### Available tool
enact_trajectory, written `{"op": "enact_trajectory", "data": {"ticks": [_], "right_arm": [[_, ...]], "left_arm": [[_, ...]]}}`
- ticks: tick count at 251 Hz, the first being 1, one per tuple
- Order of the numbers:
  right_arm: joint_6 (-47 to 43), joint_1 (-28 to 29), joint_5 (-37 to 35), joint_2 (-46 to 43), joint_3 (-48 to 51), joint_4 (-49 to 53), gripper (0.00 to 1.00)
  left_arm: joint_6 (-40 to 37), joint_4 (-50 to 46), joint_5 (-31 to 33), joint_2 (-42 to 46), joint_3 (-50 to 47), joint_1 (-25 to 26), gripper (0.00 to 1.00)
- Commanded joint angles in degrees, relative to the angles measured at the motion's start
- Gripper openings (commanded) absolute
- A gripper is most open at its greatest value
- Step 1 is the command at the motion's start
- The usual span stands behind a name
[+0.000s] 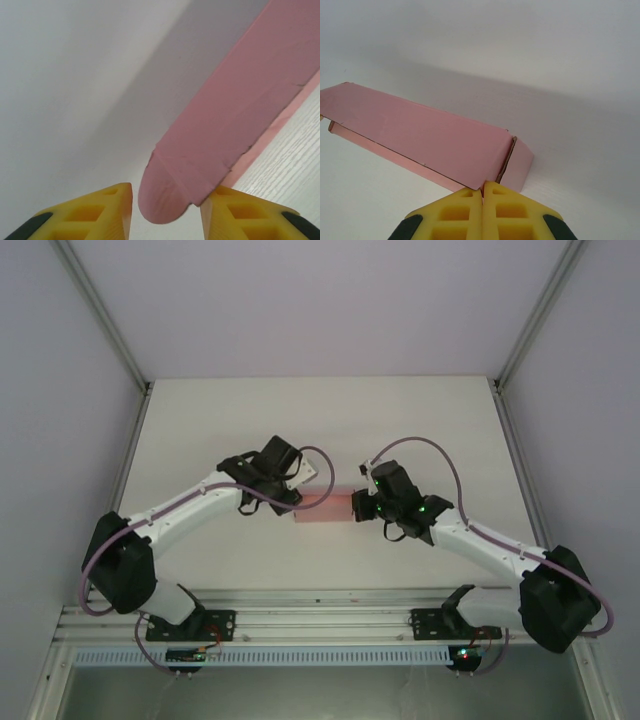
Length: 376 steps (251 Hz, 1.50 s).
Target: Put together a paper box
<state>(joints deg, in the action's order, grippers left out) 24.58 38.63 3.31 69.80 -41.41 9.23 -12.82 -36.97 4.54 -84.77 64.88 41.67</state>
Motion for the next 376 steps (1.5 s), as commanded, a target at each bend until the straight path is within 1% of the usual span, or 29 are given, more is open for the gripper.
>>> {"op": "enact_trajectory", "data": {"ticks": [1, 17, 39, 51, 82, 94, 111, 119, 133, 147, 156, 178, 198, 229, 259, 279, 291, 311, 323, 337, 357, 376], "right_arm": [[-0.2, -0.5, 2.5, -0.4, -1.1, 3.3, 0.00], [-0.3, -0.7, 3.0, -0.5, -0.9, 3.3, 0.00], [-0.4, -0.7, 3.1, -0.4, -0.8, 3.3, 0.00], [-0.6, -0.7, 3.0, -0.2, -0.9, 3.5, 0.00], [-0.8, -0.7, 2.2, 0.1, -1.3, 3.7, 0.00], [-0.9, -0.7, 0.9, 0.1, -1.5, 3.9, 0.00], [-1.1, -0.7, 1.0, 0.3, -1.7, 4.2, 0.00], [-1.2, -0.7, 0.7, 0.5, -1.9, 4.7, 0.00], [-2.0, -0.4, 0.3, 0.7, -2.4, 5.3, 0.00], [-2.2, -0.1, -0.3, 0.7, -2.7, 5.8, 0.00], [-2.5, 0.0, -0.5, 0.8, -2.9, 6.1, 0.00], [-3.4, 0.6, -1.3, 0.9, -3.5, 7.3, 0.00], [-3.8, 0.9, -3.7, 1.0, -4.0, 9.1, 0.00], [-5.3, 1.5, -6.3, 1.3, -5.7, 11.5, 0.00], [-6.8, 3.1, -8.7, 2.1, -7.3, 12.9, 0.00], [-7.8, 3.6, -9.4, 2.8, -8.5, 13.7, 0.01], [-8.0, 3.7, -10.7, 3.1, -9.2, 14.4, 0.03], [-8.0, 3.7, -11.0, 3.2, -10.0, 14.7, 0.04], [-8.1, 3.7, -10.1, 3.2, -10.2, 14.2, 0.06], [-8.1, 3.7, -7.7, 3.1, -10.2, 13.7, 0.07], [-8.7, 3.7, -8.8, 2.9, -10.6, 12.9, 0.07], [-9.0, 3.7, -8.0, 2.6, -10.1, 12.1, 0.06]], "left_arm": [[-1.6, 0.4, 0.1, -0.4, -0.5, -1.3, 0.39], [-1.7, 1.0, 0.1, -0.8, -0.6, -1.7, 0.38], [-1.5, 1.0, -1.0, -1.4, 0.5, -2.1, 0.29], [-1.3, 0.8, -1.8, -1.5, 1.2, -2.1, 0.26], [-1.4, 0.5, -5.8, -1.2, 2.2, -2.1, 0.24], [-1.4, 0.7, -6.4, -1.0, 2.1, -2.0, 0.23], [-1.2, 0.7, -7.0, -0.9, 2.0, -1.9, 0.20], [-0.9, 0.5, -7.2, -1.0, 2.2, -2.0, 0.17], [-0.4, 0.3, -7.9, -0.9, 2.4, -2.0, 0.06], [0.1, 0.1, -8.1, -1.0, 2.6, -2.0, 0.05], [0.9, 0.0, -8.1, -1.1, 2.9, -2.0, 0.00], [3.2, -0.9, -7.8, -1.2, 3.4, -1.9, 0.00], [5.7, -0.8, -7.9, -1.0, 3.1, -1.9, 0.00], [11.8, -3.5, -8.6, -1.8, 4.6, -1.6, 0.00], [17.8, -6.2, -15.2, -2.9, 5.8, -1.4, 0.00], [21.4, -9.2, -14.1, -3.4, 6.6, -1.3, 0.00], [21.8, -10.3, -15.3, -3.5, 6.8, -1.4, 0.00], [22.6, -13.3, -16.3, -3.9, 8.3, -1.3, 0.00], [22.9, -13.7, -16.6, -3.7, 8.5, -1.5, 0.00], [23.1, -14.3, -18.8, -3.7, 9.2, -2.1, 0.00], [23.7, -15.7, -19.9, -4.0, 10.8, -3.1, 0.00], [25.4, -16.0, -20.8, -4.4, 11.9, -4.2, 0.00]]}}
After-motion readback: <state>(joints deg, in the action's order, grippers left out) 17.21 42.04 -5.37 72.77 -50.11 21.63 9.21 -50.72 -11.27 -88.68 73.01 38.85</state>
